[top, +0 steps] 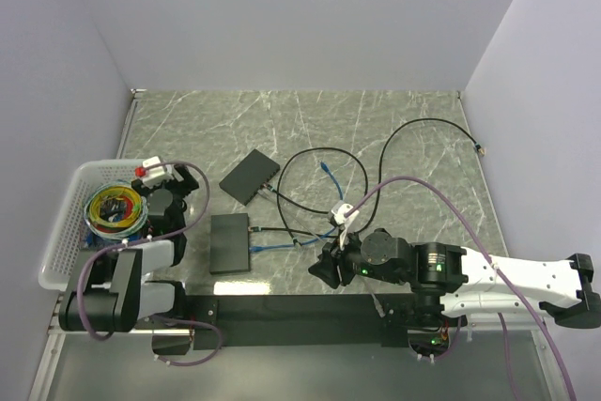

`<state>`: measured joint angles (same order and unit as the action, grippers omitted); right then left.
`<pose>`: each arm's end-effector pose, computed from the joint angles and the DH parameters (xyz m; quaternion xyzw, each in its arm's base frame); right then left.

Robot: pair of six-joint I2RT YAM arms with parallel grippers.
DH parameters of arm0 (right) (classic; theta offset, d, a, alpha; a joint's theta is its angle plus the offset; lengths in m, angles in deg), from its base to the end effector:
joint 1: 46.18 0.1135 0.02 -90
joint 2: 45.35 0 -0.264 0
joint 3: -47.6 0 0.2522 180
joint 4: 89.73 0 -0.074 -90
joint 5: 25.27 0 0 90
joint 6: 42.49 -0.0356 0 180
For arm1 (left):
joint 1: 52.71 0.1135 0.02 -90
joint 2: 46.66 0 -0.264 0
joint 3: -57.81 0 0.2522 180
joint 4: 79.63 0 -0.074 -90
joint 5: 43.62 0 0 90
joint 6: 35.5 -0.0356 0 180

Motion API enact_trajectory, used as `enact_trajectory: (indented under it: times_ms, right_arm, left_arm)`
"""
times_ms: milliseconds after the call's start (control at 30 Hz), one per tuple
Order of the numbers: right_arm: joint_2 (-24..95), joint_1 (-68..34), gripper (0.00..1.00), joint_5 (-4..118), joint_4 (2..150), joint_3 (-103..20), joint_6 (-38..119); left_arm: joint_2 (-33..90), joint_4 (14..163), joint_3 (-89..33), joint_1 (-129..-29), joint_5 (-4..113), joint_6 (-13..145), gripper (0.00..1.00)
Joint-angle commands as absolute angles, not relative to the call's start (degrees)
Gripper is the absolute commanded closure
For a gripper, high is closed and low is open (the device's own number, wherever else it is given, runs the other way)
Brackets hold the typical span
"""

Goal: Insert the plug into the switch port

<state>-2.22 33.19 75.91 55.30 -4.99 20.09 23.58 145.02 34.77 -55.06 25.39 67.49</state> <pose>0.0390 0.1701 0.2885 -0.3219 0.7795 0.3771 0.3828 0.2096 0.0042 0.1721 -0.1912 0.6958 0.0397 0.6911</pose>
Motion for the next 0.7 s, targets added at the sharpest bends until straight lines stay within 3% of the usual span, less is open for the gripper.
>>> enact_trajectory:
  times_ms: [0, 200, 267, 300, 667]
  right_arm:
    - [-2.99, 33.62, 0.5, 77.21, 56.56, -4.13, 19.47]
    - [-1.5, 33.62, 0.5, 76.86, 57.08, -3.96, 19.21]
    - [-1.15, 33.63, 0.5, 76.51, 57.26, -3.87, 19.21]
    - [-1.14, 33.63, 0.5, 76.5, 57.52, -3.78, 19.12]
    - [-5.44, 33.63, 0.5, 75.54, 59.72, -1.85, 18.16]
  left_arm:
    - [26.98, 160.13, 36.48, -52.89, 31.61, 67.49, 0.12]
    - [37.36, 166.67, 34.21, -52.88, 38.19, 65.15, 0.15]
    - [36.31, 155.46, 29.84, -52.88, 37.69, 65.75, 0.13]
    - [37.09, 156.47, 30.25, -52.88, 37.59, 64.88, 0.01]
    - [36.84, 156.57, 30.25, -52.97, 37.41, 65.05, 0.01]
